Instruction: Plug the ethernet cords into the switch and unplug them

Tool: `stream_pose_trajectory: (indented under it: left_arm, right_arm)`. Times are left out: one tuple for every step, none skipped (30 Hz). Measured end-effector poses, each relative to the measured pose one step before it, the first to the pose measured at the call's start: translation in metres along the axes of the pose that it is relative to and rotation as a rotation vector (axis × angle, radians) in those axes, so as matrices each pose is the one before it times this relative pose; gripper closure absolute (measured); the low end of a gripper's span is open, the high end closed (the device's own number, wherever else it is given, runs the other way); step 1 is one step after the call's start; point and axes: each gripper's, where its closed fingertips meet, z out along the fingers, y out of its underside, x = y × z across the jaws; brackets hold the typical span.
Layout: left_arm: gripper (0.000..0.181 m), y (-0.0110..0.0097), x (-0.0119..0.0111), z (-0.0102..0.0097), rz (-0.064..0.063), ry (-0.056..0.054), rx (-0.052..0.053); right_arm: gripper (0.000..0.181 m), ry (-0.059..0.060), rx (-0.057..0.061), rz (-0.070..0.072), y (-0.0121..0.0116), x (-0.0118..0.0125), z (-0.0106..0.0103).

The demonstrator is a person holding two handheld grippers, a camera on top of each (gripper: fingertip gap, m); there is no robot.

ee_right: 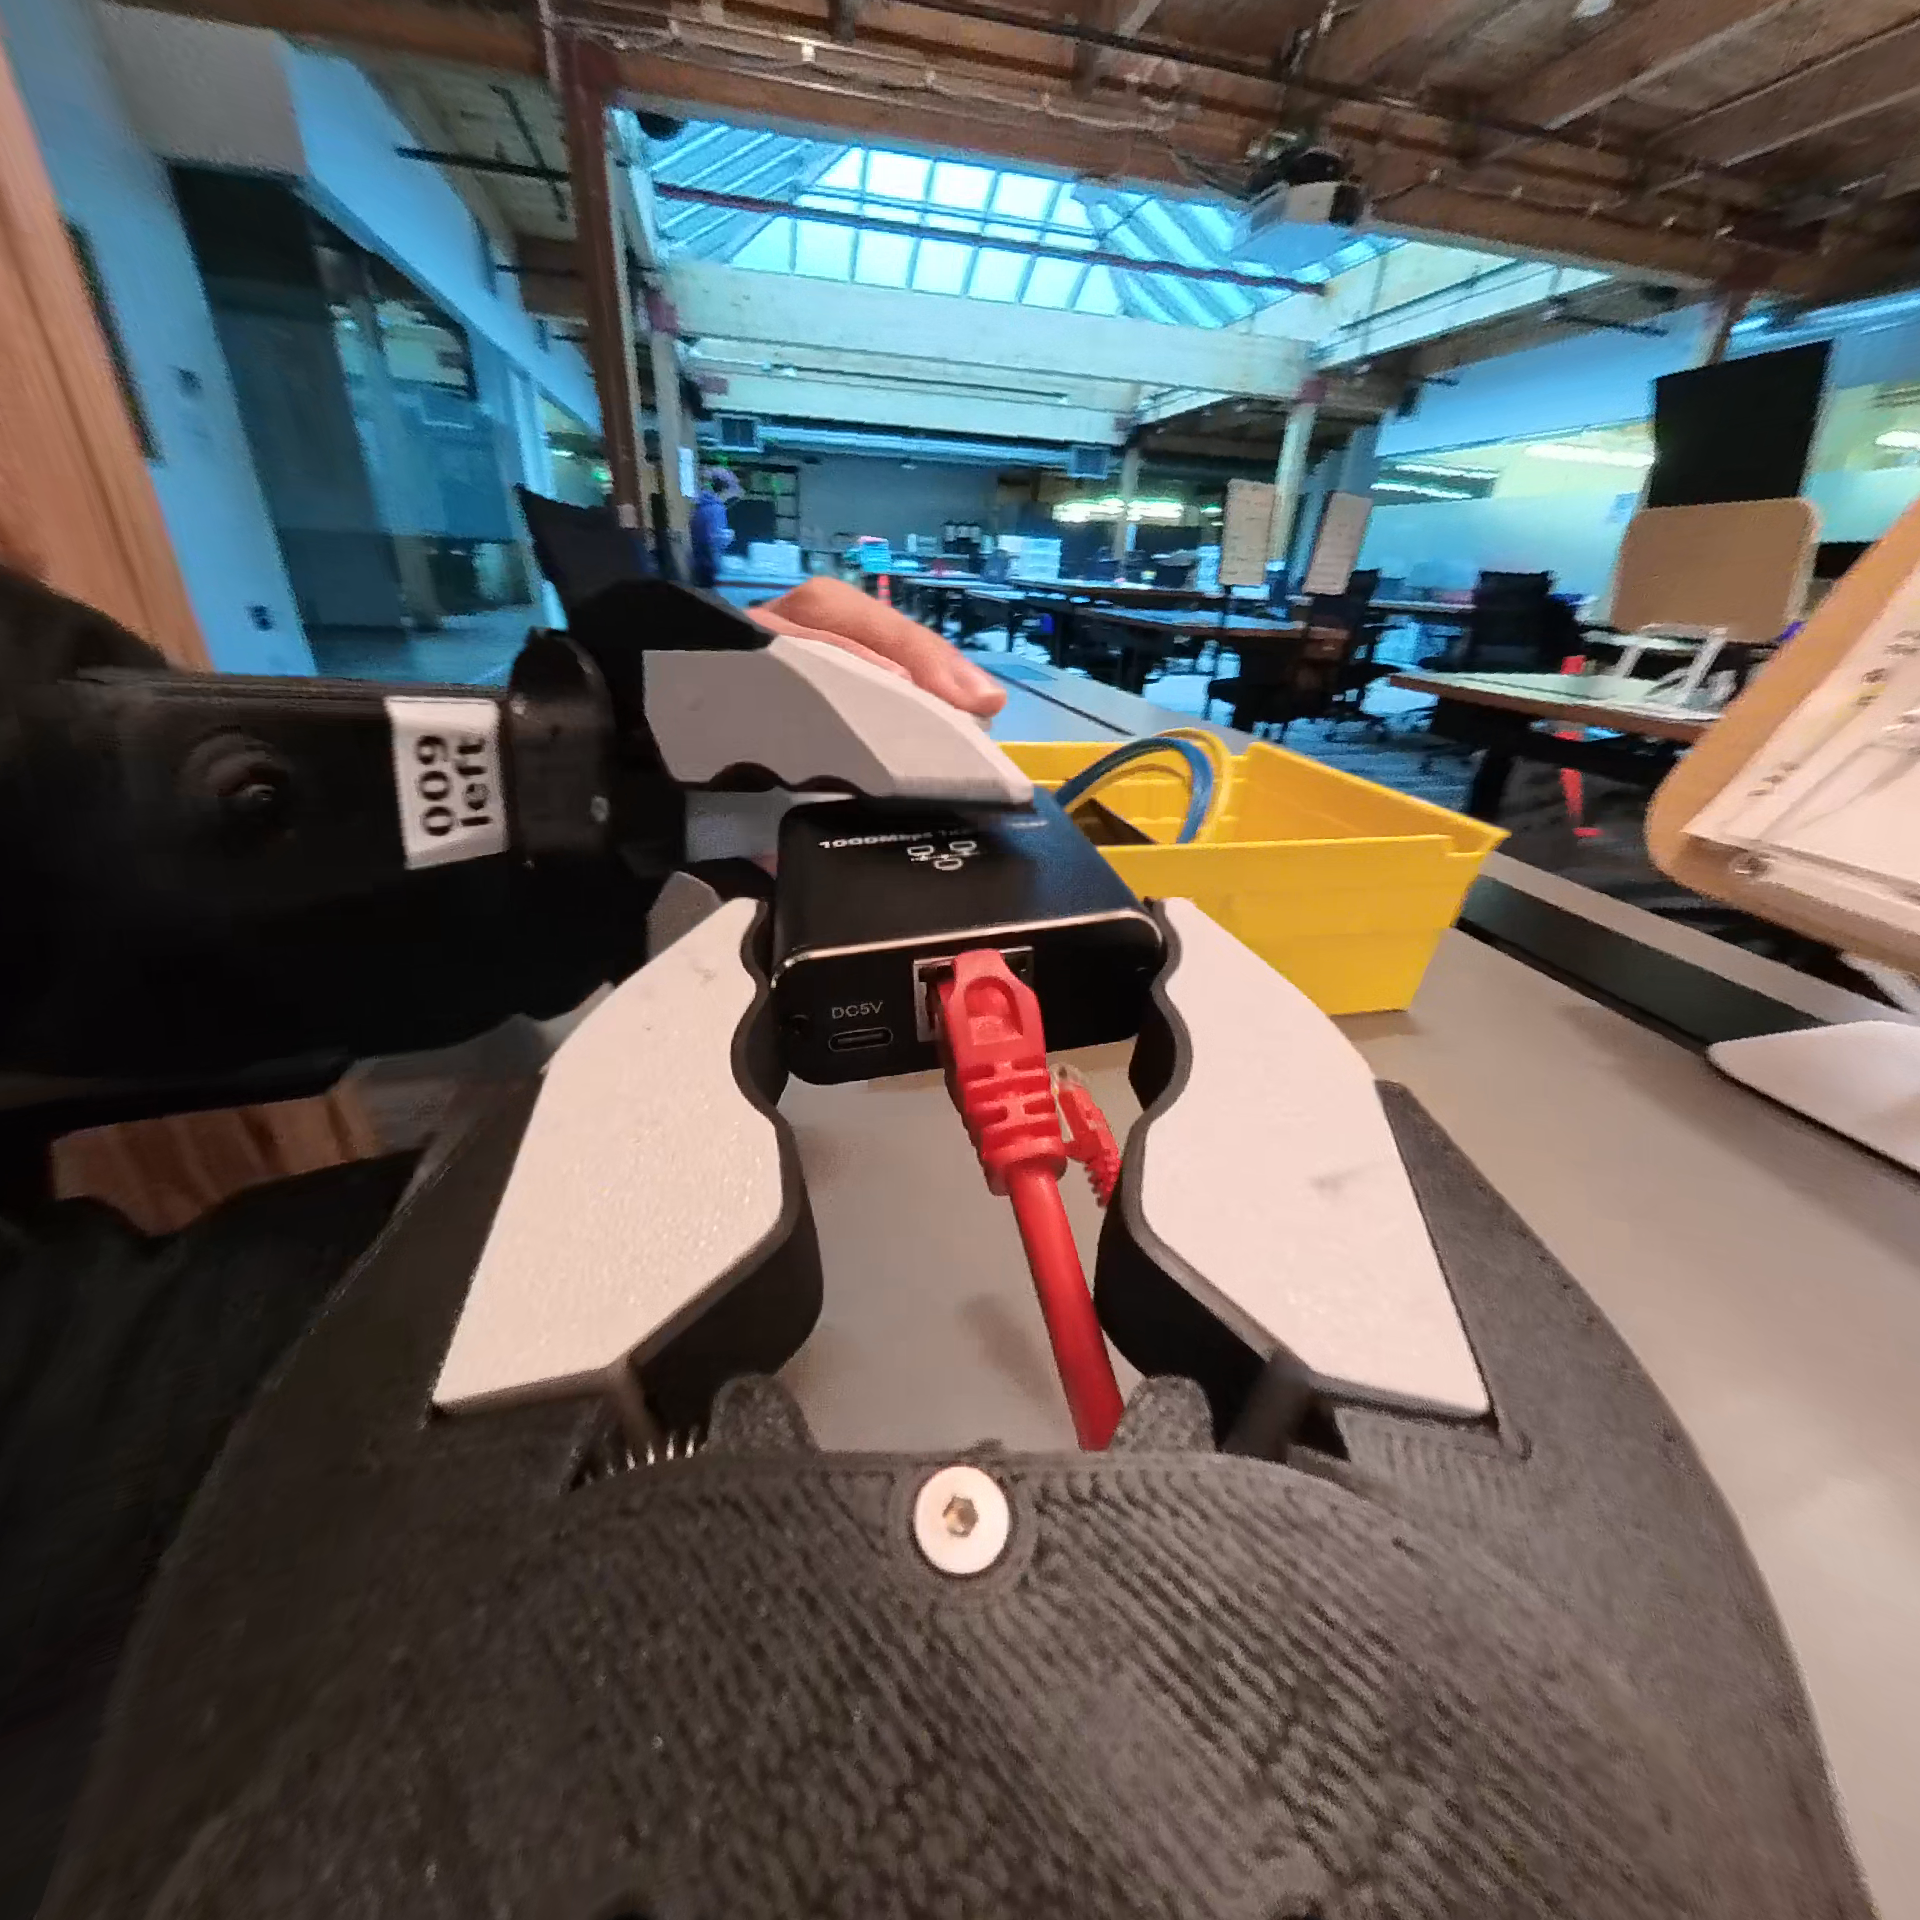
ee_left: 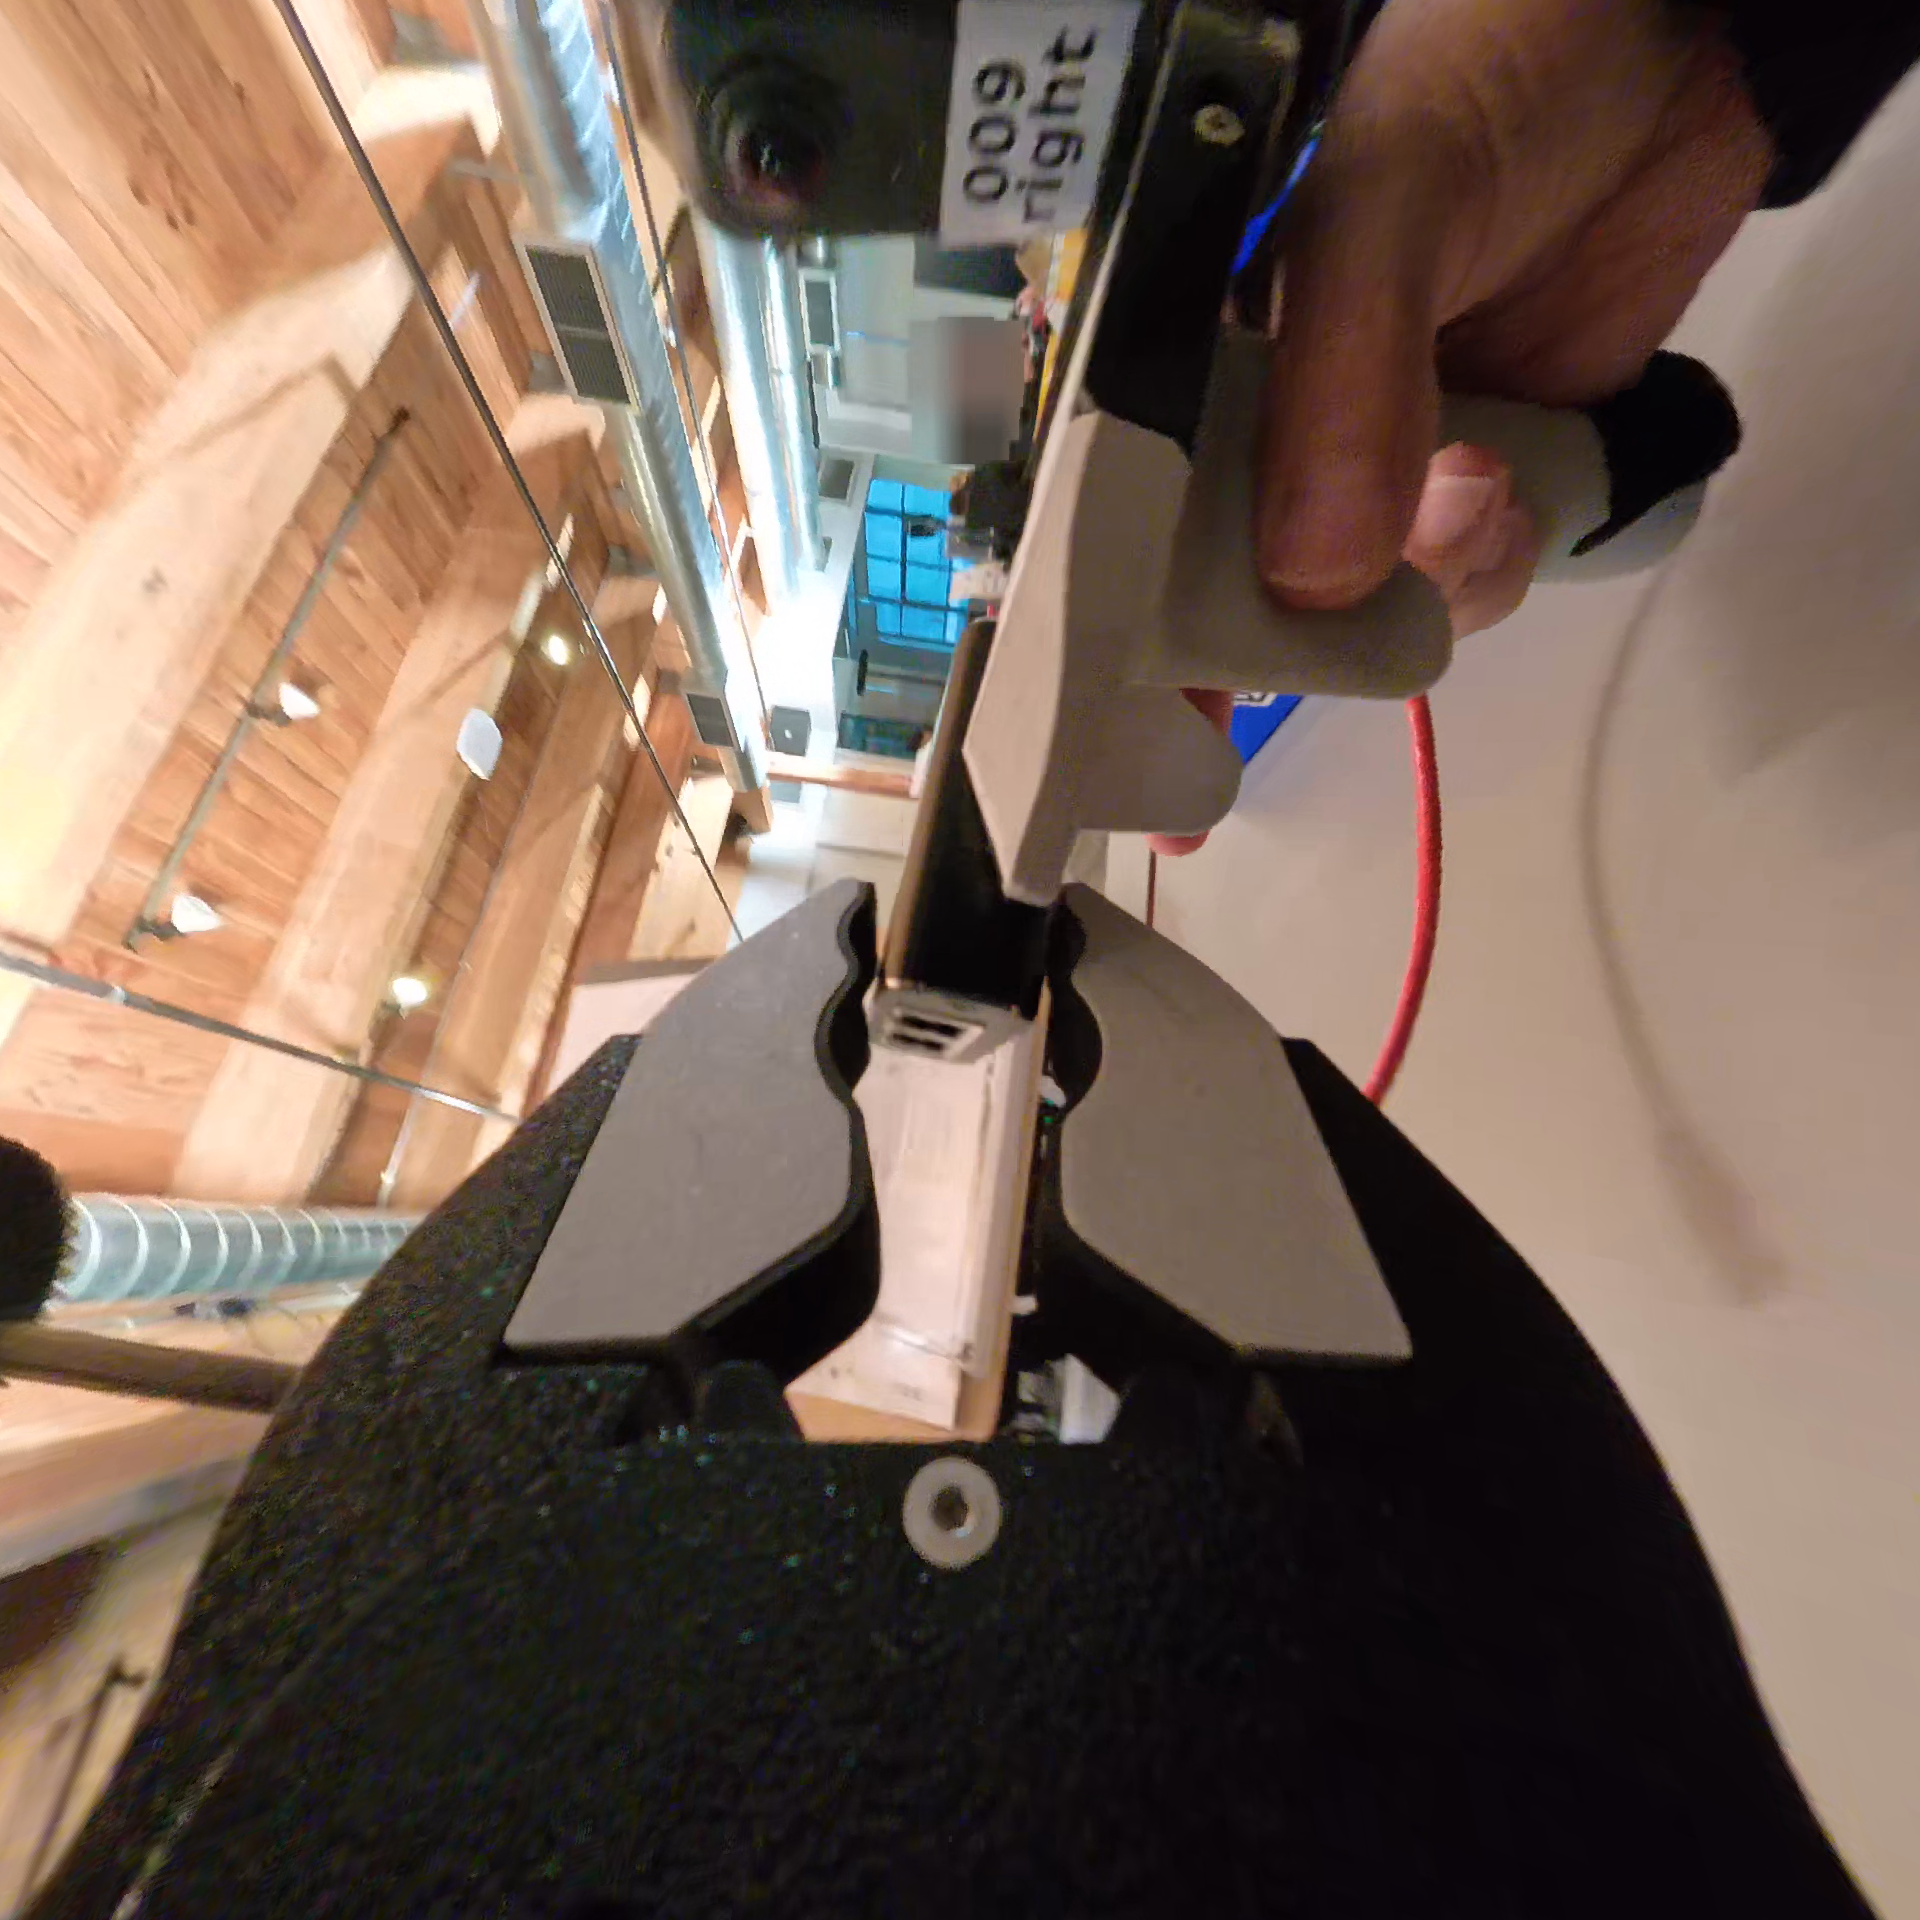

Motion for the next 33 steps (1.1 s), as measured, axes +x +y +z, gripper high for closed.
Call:
stream_pose_trajectory:
  left_arm:
    - [0.145,0.00412,-0.00187,-0.00155,-0.0344,-0.0062,-0.0210]
    - [0.140,0.00457,-0.00287,-0.00321,-0.0396,-0.0022,-0.0214]
    - [0.137,0.00584,-0.00468,-0.00490,-0.0510,0.0004,-0.0247]
    - [0.136,0.00760,-0.00773,-0.00627,-0.0681,-0.0037,-0.0295]
    - [0.136,0.00923,-0.01102,-0.00709,-0.0932,-0.0065,-0.0313]
    - [0.135,0.01157,-0.01484,-0.00746,-0.1146,-0.0151,-0.0373]
    - [0.139,0.01512,-0.02017,-0.00691,-0.1246,-0.0363,-0.0517]
    - [0.143,0.01975,-0.02519,-0.00490,-0.1335,-0.0583,-0.0756]
    - [0.144,0.02464,-0.02608,-0.00171,-0.1443,-0.0579,-0.1072]
    - [0.144,0.02778,-0.02147,0.00239,-0.1508,-0.0256,-0.1341]
    - [0.138,0.02639,-0.01265,0.00600,-0.1482,0.0294,-0.1343]
    - [0.136,0.02191,-0.00449,0.00807,-0.1394,0.0756,-0.1114]
    - [0.137,0.01733,-0.00051,0.00931,-0.1277,0.0924,-0.0810]
    - [0.136,0.01291,-0.00068,0.00991,-0.1123,0.0829,-0.0504]
    - [0.138,0.00978,-0.00349,0.00931,-0.0916,0.0536,-0.0325]
    - [0.141,0.00694,-0.00599,0.00815,-0.0650,0.0199,-0.0188]
    - [0.142,0.00397,-0.00670,0.00697,-0.0422,-0.0004,-0.0016]
    - [0.142,0.00302,-0.00566,0.00554,-0.0384,-0.0035,-0.0058]
    - [0.145,0.00241,-0.00198,0.00374,-0.0390,0.0109,-0.0209]
    - [0.148,-0.00060,0.00118,0.00181,-0.0210,0.0212,-0.0102]
    - [0.153,-0.00292,-0.00071,0.00040,-0.0069,-0.0028,0.0111]
    - [0.156,-0.00183,-0.00294,0.00020,-0.0008,-0.0210,0.0031]
    - [0.163,0.00037,-0.00044,0.00057,0.0083,-0.0011,-0.0137]
    - [0.173,0.00090,0.00176,0.00041,0.0077,0.0157,-0.0161]
    - [0.175,0.00058,0.00025,0.00051,-0.0036,0.0037,-0.0116]
    - [0.170,0.00099,-0.00175,0.00081,-0.0002,-0.0100,-0.0131]
    - [0.157,0.00190,-0.00120,0.00170,0.0123,-0.0079,-0.0189]
    - [0.149,0.00299,0.00055,0.00236,0.0157,0.0016,-0.0273]
    - [0.147,0.00338,0.00113,0.00218,0.0125,0.0006,-0.0311]
    - [0.157,0.00148,0.00107,0.00137,0.0234,-0.0074,-0.0173]
    - [0.167,-0.00009,0.00141,0.00034,0.0366,-0.0100,-0.0053]
    - [0.169,0.00047,-0.00052,-0.00055,0.0348,-0.0230,-0.0111]
    - [0.169,0.00030,-0.00045,-0.00151,0.0257,-0.0206,-0.0103]
  right_arm:
    - [0.115,0.0238,0.0167,0.0088,-0.00154,0.00473,-0.00172]
    - [0.115,0.0138,0.0166,0.0192,-0.00150,0.00500,-0.00355]
    - [0.115,0.0257,0.0198,0.0112,-0.00176,0.00700,-0.00508]
    - [0.115,0.0266,0.0236,0.0053,-0.00195,0.00708,-0.00594]
    - [0.115,0.0186,0.0217,0.0076,-0.00150,0.00587,-0.00559]
    - [0.115,0.0166,0.0201,0.0040,-0.00111,0.00485,-0.00462]
    - [0.115,0.0121,0.0168,0.0033,-0.00036,0.00355,-0.00314]
    - [0.115,-0.0051,0.0188,0.0011,-0.00030,0.00059,-0.00162]
    - [0.115,-0.0105,0.0237,-0.0018,-0.00092,-0.00103,-0.00047]
    - [0.115,-0.0040,0.0143,0.0031,-0.00004,-0.00053,0.00083]
    - [0.115,-0.0119,-0.0027,0.0053,0.00167,-0.00137,0.00162]
    - [0.115,-0.0144,-0.0086,-0.0039,0.00256,-0.00213,0.00176]
    - [0.115,-0.0043,-0.0062,-0.0133,0.00247,-0.00143,0.00128]
    - [0.115,-0.0081,-0.0092,-0.0062,0.00260,-0.00195,0.00106]
    - [0.115,-0.0118,-0.0100,-0.0006,0.00235,-0.00220,0.00068]
    - [0.115,-0.0002,-0.0065,-0.0053,0.00161,-0.00063,0.00004]
    - [0.115,0.0035,-0.0070,-0.0060,0.00157,0.00028,-0.00068]
    - [0.115,-0.0006,-0.0083,-0.0008,0.00186,0.00002,-0.00114]
    - [0.115,0.0003,-0.0039,0.0033,0.00110,0.00027,-0.00116]
    - [0.115,0.0037,0.0017,0.0007,0.00005,0.00031,-0.00119]
    - [0.115,0.0032,0.0026,-0.0002,-0.00022,0.00013,-0.00095]
    - [0.115,-0.0042,0.0004,0.0036,0.00032,-0.00077,-0.00050]
    - [0.115,-0.0040,-0.0009,0.0021,0.00032,-0.00087,-0.00009]
    - [0.115,0.0017,-0.0020,-0.0049,0.00035,-0.00028,0.00021]
    - [0.115,-0.0016,-0.0051,-0.0051,0.00095,-0.00062,0.00034]
    - [0.115,-0.0070,-0.0067,-0.0004,0.00107,-0.00107,0.00066]
    - [0.115,-0.0037,-0.0043,-0.0022,0.00070,-0.00084,0.00070]
    - [0.115,-0.0011,-0.0014,-0.0053,0.00017,-0.00053,0.00069]
    - [0.115,-0.0076,-0.0019,-0.0023,0.00019,-0.00141,0.00052]
    - [0.115,-0.0070,-0.0018,-0.0010,0.00022,-0.00136,0.00030]
    - [0.115,0.0012,-0.0010,-0.0032,0.00004,-0.00011,0.00006]
    - [0.115,0.0030,-0.0009,-0.0034,0.00025,0.00027,-0.00034]
    - [0.115,0.0006,-0.0016,-0.0004,0.00029,0.00010,-0.00066]
